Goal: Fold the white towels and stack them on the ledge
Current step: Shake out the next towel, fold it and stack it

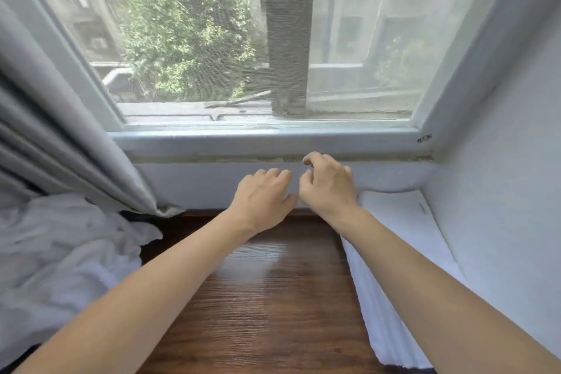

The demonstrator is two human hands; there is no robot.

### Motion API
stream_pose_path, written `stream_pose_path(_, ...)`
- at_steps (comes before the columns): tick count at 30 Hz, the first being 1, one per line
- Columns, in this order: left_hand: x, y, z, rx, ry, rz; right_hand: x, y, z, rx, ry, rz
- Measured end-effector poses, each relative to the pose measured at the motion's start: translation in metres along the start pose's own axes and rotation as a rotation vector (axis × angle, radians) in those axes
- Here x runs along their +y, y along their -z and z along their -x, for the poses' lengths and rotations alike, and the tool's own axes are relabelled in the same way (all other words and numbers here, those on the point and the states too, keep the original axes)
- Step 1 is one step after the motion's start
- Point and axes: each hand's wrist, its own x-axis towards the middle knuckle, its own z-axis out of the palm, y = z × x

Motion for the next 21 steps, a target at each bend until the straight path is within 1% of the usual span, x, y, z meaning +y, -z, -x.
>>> stream_pose_path(3,-0.049,0.013,0.052,0.054,0.187,0.021,-0.052,-0.024,-0.008,-0.059,0.129,-0.045)
stream_pose_path(6,-0.095,0.020,0.105,0.041,0.394,0.044,-0.102,-0.052,-0.006,-0.114,0.260,-0.074)
stream_pose_path(7,-0.113,0.022,0.128,0.016,0.470,0.053,-0.122,-0.065,-0.003,-0.138,0.295,-0.093)
stream_pose_path(9,-0.133,0.018,0.158,-0.040,0.560,0.065,-0.145,-0.079,0.004,-0.178,0.341,-0.117)
stream_pose_path(14,-0.200,0.000,0.244,-0.267,0.750,-0.016,-0.223,-0.130,0.031,-0.327,0.452,-0.142)
stream_pose_path(17,-0.245,-0.015,0.283,-0.390,0.847,-0.077,-0.261,-0.167,0.047,-0.476,0.414,-0.068)
stream_pose_path(19,-0.274,-0.026,0.305,-0.447,0.860,-0.069,-0.281,-0.199,0.062,-0.633,0.306,-0.055)
stream_pose_path(21,-0.298,-0.037,0.325,-0.504,0.816,-0.046,-0.293,-0.234,0.081,-0.769,0.160,-0.097)
